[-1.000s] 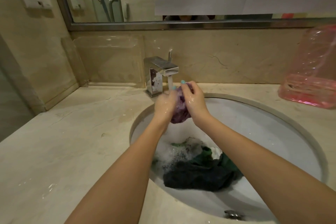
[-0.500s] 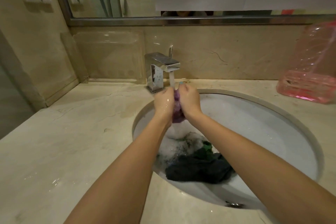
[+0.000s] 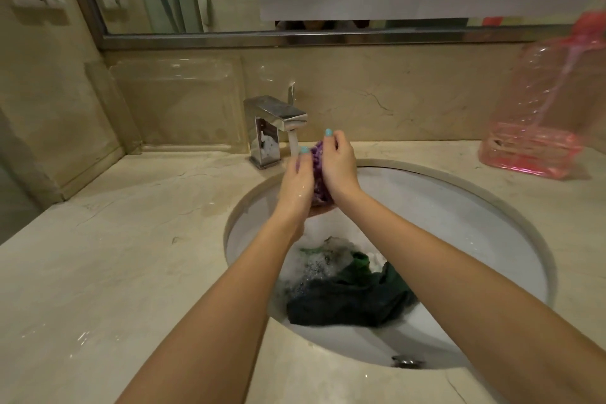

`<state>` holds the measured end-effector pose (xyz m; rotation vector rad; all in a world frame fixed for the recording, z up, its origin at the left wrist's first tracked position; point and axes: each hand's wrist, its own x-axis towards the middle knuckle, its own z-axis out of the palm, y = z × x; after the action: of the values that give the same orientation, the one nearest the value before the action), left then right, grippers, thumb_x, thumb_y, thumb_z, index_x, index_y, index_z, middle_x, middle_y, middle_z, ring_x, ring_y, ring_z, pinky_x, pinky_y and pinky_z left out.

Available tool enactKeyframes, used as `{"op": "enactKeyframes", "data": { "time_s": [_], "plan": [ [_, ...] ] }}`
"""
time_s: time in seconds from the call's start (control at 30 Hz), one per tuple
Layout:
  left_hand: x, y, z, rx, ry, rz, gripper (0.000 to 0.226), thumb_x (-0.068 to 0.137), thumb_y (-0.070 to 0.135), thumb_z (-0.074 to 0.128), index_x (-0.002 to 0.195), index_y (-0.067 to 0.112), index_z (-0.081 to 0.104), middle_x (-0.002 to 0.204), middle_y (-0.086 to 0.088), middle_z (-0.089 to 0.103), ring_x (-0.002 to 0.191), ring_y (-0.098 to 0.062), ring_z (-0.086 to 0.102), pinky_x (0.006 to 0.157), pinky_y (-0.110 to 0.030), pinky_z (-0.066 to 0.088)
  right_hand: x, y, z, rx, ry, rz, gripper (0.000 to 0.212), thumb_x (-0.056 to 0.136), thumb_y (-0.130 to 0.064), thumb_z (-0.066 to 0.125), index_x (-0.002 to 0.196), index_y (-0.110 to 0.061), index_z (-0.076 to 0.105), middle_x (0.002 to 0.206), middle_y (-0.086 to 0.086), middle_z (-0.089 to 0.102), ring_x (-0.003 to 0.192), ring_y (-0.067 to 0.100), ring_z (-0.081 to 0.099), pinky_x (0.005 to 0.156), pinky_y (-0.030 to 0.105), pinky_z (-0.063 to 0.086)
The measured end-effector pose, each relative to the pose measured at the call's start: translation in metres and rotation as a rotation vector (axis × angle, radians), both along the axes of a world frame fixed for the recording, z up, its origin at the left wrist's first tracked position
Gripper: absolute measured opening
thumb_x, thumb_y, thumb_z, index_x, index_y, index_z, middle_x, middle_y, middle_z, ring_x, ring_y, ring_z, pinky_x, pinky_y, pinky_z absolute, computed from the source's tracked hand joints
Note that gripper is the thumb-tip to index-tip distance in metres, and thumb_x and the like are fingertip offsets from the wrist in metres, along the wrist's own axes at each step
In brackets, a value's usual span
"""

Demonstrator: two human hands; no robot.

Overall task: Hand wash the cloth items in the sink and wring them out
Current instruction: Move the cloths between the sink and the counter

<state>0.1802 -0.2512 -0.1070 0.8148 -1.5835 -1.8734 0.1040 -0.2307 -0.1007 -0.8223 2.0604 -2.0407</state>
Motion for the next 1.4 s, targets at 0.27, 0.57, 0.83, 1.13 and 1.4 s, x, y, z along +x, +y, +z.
{"op": "enactKeyframes", "data": {
  "time_s": [0.27,0.57,0.83,1.13,1.4],
  "plan": [
    [-0.002,-0.035,-0.008,-0.278,-0.03,0.215,0.015,0.102,0.021,0.043,0.093,0.019,0.054,0.1,-0.01,0.067,0.093,-0.027,0.067,0.077,-0.044,0.059,0.024,0.001,-0.017,0.133,-0.069,0.252,0.025,0.099,-0.039,0.05,0.101,-0.015,0.058,0.1,0.006,0.067,0.092,0.018,0.065,0.074,0.027,0.055],
    [-0.002,-0.031,0.004,-0.328,-0.107,0.296,0.035,0.1,0.015,0.04,0.08,0.0,0.065,0.09,-0.025,0.067,0.09,-0.037,0.063,0.086,-0.049,0.051,0.031,0.004,-0.008,0.102,-0.26,0.25,0.033,0.1,-0.021,0.043,0.072,-0.017,0.06,0.062,0.002,0.062,0.062,0.018,0.058,0.055,0.026,0.046],
    [0.027,-0.026,0.013,-0.359,-0.161,-0.002,0.02,0.102,0.029,0.046,0.104,0.012,0.058,0.096,-0.004,0.06,0.084,-0.014,0.057,0.059,-0.017,0.047,0.027,0.048,0.026,0.588,0.143,0.353,0.029,0.103,-0.038,0.038,0.103,-0.019,0.06,0.093,0.005,0.063,0.08,0.019,0.062,0.073,0.032,0.051],
    [0.105,-0.104,0.063,-0.993,-0.164,0.205,0.01,0.096,0.019,0.059,0.089,0.012,0.058,0.091,-0.003,0.049,0.08,-0.01,0.046,0.068,-0.014,0.037,0.075,-0.009,0.047,0.24,0.193,0.539,0.013,0.096,-0.017,0.059,0.098,-0.006,0.066,0.079,0.011,0.066,0.055,0.01,0.061,0.049,0.022,0.047],
    [0.158,-0.122,0.006,-1.126,-0.692,0.04,0.053,0.093,0.05,0.047,0.13,0.014,0.056,0.135,-0.012,0.051,0.128,-0.031,0.045,0.108,-0.045,0.035,0.096,-0.015,0.022,0.671,0.781,0.629,0.038,0.096,-0.035,0.056,0.131,-0.021,0.06,0.126,0.003,0.062,0.115,0.019,0.054,0.092,0.03,0.042]
  ]
}}
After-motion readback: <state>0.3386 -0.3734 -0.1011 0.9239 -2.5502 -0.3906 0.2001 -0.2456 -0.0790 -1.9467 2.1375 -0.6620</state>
